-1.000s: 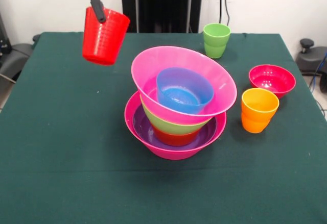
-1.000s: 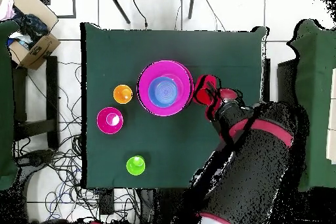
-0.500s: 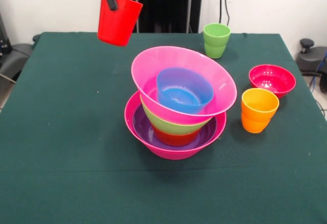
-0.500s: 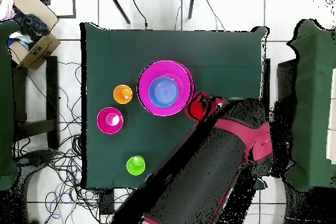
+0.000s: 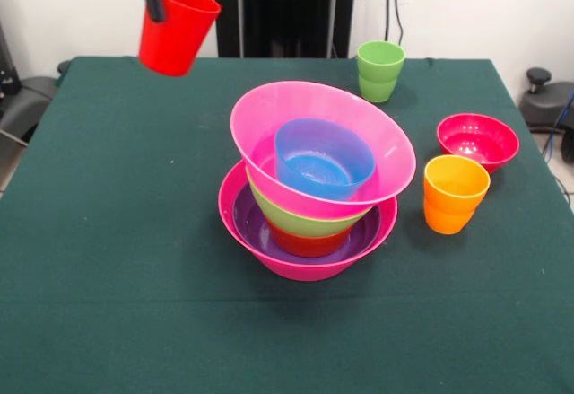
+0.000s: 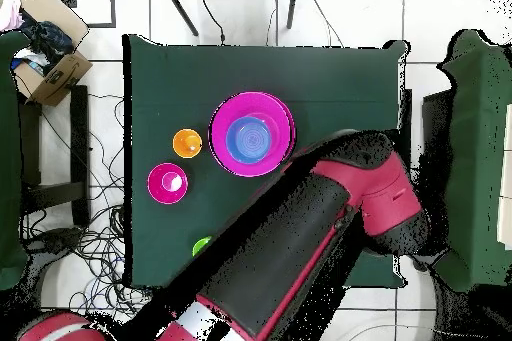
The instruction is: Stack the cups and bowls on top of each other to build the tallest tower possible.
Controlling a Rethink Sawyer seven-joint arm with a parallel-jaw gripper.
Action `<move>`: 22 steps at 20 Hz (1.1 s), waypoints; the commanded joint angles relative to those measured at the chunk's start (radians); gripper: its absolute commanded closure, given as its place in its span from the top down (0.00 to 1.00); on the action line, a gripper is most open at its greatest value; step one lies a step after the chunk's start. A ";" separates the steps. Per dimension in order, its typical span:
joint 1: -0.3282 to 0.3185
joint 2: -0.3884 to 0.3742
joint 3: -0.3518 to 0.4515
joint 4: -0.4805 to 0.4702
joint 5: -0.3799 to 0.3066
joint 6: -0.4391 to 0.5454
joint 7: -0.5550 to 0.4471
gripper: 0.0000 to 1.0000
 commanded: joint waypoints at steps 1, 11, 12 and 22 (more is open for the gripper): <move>0.033 0.110 0.010 -0.078 -0.064 -0.063 0.371 0.00; 0.149 0.128 -0.070 0.014 -0.014 -0.077 0.582 0.00; 0.162 0.141 -0.089 0.024 -0.015 -0.070 0.600 0.00; 0.225 0.166 -0.174 0.159 0.003 -0.060 0.599 0.00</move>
